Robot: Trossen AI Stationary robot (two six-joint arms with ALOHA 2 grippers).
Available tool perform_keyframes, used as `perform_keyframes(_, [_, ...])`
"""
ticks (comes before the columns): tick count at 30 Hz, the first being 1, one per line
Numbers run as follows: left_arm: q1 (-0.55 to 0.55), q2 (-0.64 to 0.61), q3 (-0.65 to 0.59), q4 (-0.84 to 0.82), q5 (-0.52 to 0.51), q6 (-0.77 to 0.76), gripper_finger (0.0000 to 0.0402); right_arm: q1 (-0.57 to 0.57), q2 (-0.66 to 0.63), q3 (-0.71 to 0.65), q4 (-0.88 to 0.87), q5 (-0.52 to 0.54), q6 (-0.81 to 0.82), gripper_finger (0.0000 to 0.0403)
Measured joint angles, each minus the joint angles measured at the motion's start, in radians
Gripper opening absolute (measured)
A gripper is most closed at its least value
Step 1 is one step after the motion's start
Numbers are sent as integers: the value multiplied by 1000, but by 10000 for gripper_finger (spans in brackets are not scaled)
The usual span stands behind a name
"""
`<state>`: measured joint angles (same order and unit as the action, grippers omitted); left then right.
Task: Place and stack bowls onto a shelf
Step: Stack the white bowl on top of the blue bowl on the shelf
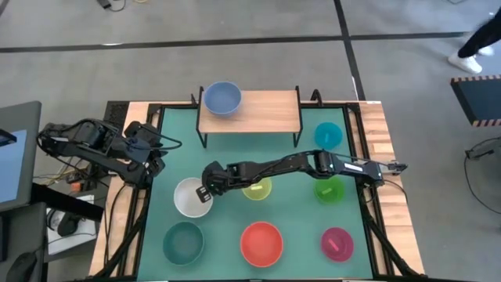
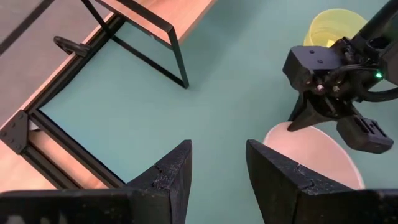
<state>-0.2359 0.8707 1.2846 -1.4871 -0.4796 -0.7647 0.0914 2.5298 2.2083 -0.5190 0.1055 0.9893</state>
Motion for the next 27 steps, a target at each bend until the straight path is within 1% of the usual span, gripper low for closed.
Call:
perform_keyframes(5, [0,0,0,0,-13,0,137,8,0,70,-86,4,5,36])
perform_keyframes(9, [0,0,0,1,-31,-4,137,15,0,148,-225,47,-40,30])
perform_keyframes(12, [0,0,0,3,-32,-4,137,19,-62,120,-286,82,-70,30])
perform_keyframes(20, [0,2,0,12,-39,-24,137,27,-234,122,-504,257,-178,30])
perform_keyframes(25, [0,18,0,42,-49,-18,137,20,-318,122,-613,385,-190,30])
perform_keyframes(27, [0,28,0,46,-48,-18,137,12,-352,121,-637,406,-192,30])
